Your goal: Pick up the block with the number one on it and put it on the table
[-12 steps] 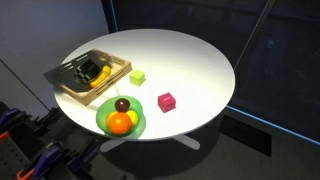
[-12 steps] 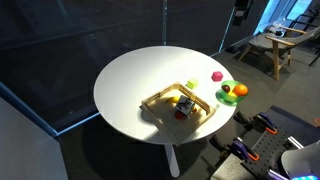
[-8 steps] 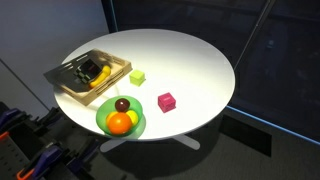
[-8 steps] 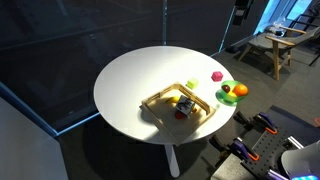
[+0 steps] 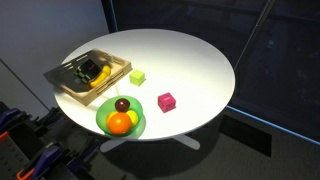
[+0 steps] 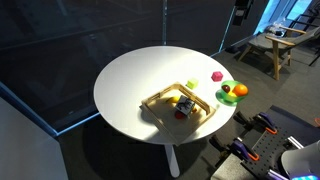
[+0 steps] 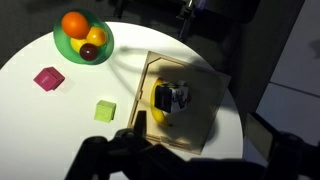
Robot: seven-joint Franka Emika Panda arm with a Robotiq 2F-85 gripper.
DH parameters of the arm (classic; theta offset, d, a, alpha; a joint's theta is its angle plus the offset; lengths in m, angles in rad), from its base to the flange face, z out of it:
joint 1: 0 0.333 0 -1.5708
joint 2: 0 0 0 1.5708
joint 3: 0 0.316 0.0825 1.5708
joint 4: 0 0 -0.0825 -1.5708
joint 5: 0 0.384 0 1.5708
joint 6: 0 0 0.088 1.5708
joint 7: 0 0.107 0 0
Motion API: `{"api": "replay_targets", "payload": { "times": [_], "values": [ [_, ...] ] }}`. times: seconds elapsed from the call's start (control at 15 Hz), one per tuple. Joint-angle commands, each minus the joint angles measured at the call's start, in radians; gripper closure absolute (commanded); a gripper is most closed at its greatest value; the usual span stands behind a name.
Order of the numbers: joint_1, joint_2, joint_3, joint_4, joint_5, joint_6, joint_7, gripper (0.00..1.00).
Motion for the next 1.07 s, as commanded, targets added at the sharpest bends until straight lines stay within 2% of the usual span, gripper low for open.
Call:
{"api": "replay_targets", "payload": {
  "times": [0.0, 0.4, 1.0],
  "values": [
    [-0.012, 0.005, 0.009, -0.002, -0.003, 0.007, 0.001, 0.0],
    [-0.03, 0.042, 0.009, -0.009, -0.021, 0.053, 0.028, 0.0],
    [-0.089, 0.15, -0.004, -0.055, -0.076, 0.242, 0.095, 0.0]
  ]
}}
